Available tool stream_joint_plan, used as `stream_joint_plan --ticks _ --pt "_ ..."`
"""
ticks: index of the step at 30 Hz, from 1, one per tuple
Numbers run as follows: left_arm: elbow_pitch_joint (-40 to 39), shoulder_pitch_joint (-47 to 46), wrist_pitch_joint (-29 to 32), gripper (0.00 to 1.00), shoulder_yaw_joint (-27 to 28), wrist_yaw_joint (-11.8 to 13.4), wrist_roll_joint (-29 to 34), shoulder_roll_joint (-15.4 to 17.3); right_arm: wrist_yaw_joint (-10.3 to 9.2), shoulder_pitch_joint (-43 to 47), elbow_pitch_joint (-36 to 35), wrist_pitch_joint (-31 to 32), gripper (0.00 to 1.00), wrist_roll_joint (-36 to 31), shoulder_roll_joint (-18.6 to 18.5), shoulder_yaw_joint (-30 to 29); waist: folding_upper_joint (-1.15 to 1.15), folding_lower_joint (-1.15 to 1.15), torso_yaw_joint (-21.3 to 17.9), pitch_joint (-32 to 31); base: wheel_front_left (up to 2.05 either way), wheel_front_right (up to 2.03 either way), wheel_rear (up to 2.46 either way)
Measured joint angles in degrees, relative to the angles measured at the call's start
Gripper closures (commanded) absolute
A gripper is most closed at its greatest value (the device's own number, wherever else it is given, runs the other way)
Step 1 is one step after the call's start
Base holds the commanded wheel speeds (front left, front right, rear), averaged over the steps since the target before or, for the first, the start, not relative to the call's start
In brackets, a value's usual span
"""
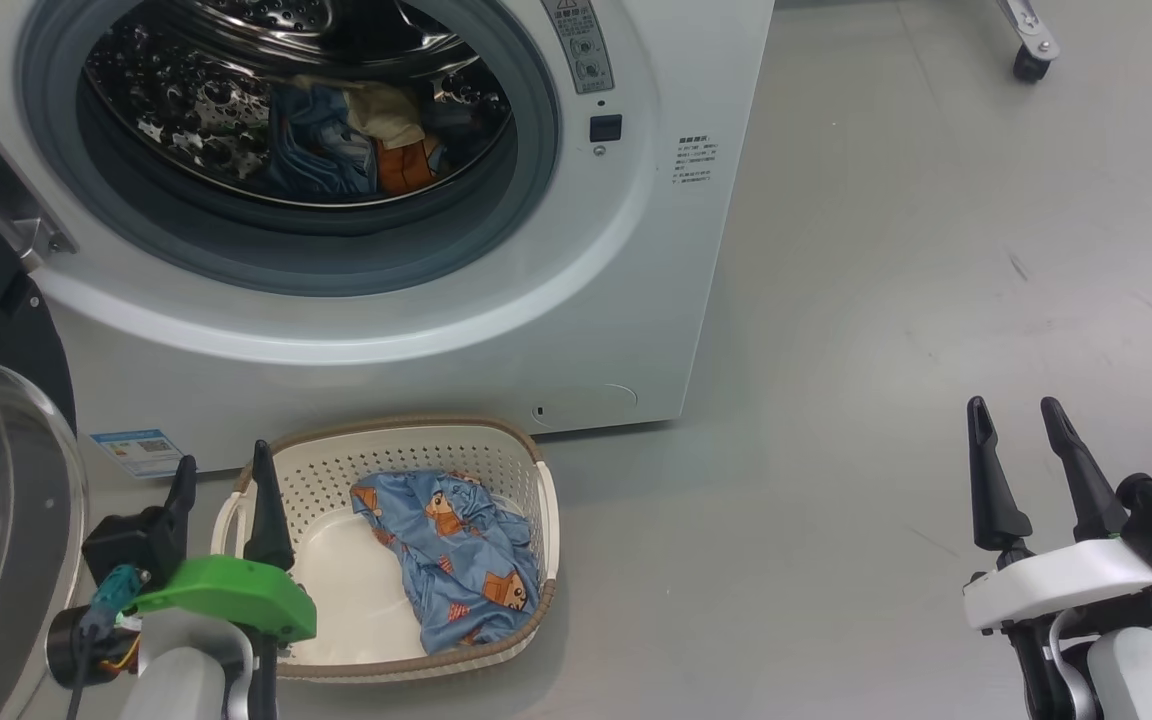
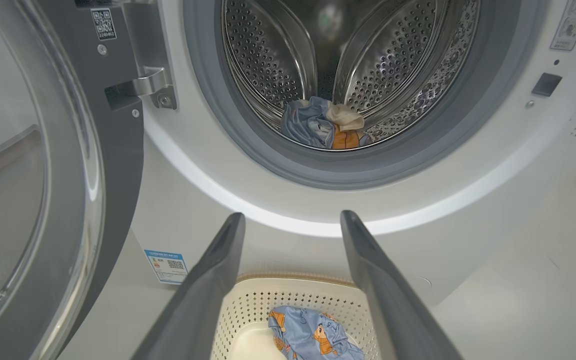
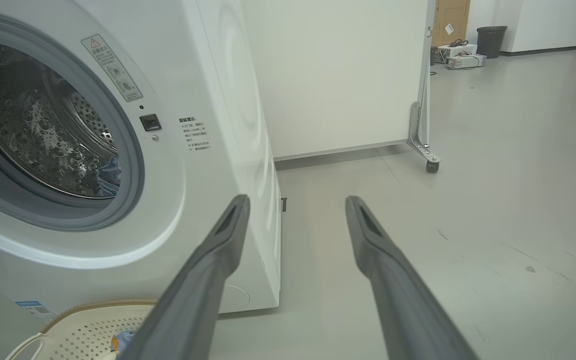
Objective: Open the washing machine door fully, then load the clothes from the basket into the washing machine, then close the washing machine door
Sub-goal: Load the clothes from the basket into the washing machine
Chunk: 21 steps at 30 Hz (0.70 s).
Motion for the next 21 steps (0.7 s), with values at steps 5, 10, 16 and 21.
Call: stream_joint_plan --ticks 5,10,16,21 --pt "-3.5 3.7 0.0 0.0 -0.4 1.0 -0.8 0.0 0.0 0.8 -0.1 0.0 0.0 0.0 -0.3 -0.2 0.0 0.0 0.6 -1.0 0.0 0.0 0.0" --pt "-6.6 6.7 0.0 0.0 -1.1 1.5 -0.9 0.1 0.0 0.8 -0.5 0.0 0.0 0.0 -0.2 -0.1 0.0 0.0 0.9 -1.4 0.0 0.0 0.0" --pt "-10.2 10.4 0.0 0.0 -2.2 2.1 -0.9 0.2 0.0 2.0 -0.4 0.0 0.0 0.0 -0.3 0.4 0.0 0.0 1.4 -2.3 0.0 0.0 0.0" --pt "-11.3 14.2 0.0 0.0 -2.8 2.5 -0.8 0.2 0.0 3.1 -0.1 0.0 0.0 -0.3 -0.6 1.0 0.0 0.0 1.4 -3.7 0.0 0.0 0.0"
